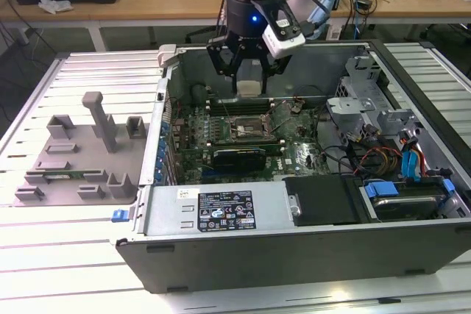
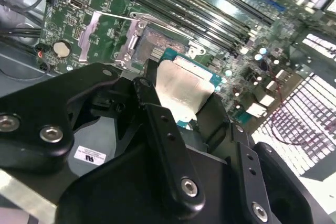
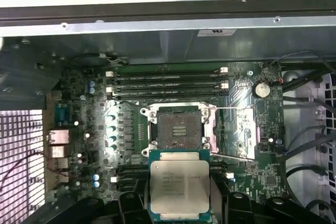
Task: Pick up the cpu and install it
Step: 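Pick up the cpu and move it towards the insertion slot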
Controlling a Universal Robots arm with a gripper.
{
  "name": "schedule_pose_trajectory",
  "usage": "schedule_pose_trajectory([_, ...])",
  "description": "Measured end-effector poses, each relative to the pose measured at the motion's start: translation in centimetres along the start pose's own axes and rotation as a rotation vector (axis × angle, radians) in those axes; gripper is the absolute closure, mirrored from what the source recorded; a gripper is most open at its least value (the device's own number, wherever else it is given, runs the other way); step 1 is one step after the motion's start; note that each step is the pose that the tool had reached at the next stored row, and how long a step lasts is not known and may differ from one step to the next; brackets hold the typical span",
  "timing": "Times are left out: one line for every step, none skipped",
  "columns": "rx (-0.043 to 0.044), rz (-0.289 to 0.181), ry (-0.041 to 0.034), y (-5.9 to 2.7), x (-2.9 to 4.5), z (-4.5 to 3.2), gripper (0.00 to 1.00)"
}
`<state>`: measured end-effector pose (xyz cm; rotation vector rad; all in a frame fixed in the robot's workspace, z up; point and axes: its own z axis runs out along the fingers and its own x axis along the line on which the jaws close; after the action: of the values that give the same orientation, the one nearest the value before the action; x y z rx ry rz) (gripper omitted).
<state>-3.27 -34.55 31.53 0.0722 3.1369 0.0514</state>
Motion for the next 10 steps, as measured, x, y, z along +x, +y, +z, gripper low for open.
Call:
schedule_pose_trajectory([0.0002, -0.001, 0.0002, 0.09, -0.08, 0.34, 0.45])
schedule_pose_trajectory([0.0004, -0.003, 0.0003, 0.13, -0.13, 0.58, 0.45])
schedule_pose_trajectory([0.0002, -0.007, 0.0003, 0.16, -0.17, 0.77, 0.45])
schedule_pose_trajectory([0.0, -0.011, 0.0004, 0.18, -0.21, 0.99, 0.45])
schedule_pose_trajectory([0.0001, -0.015, 0.0005, 0.19, -0.25, 1.17, 0.45])
schedule_pose_trajectory([0.0, -0.02, 0.0007, 0.21, -0.35, 1.47, 0.45])
schedule_pose_trajectory([0.0002, -0.025, 0.0009, 0.23, -0.43, 1.74, 0.45])
schedule_pose_trajectory([0.0002, -0.027, 0.001, 0.24, -0.47, 1.9, 0.45])
schedule_pose_trajectory([0.0001, -0.029, 0.0011, 0.26, -0.51, 2.09, 0.45])
schedule_pose_trajectory([0.0001, -0.032, 0.0011, 0.28, -0.54, 2.29, 0.45])
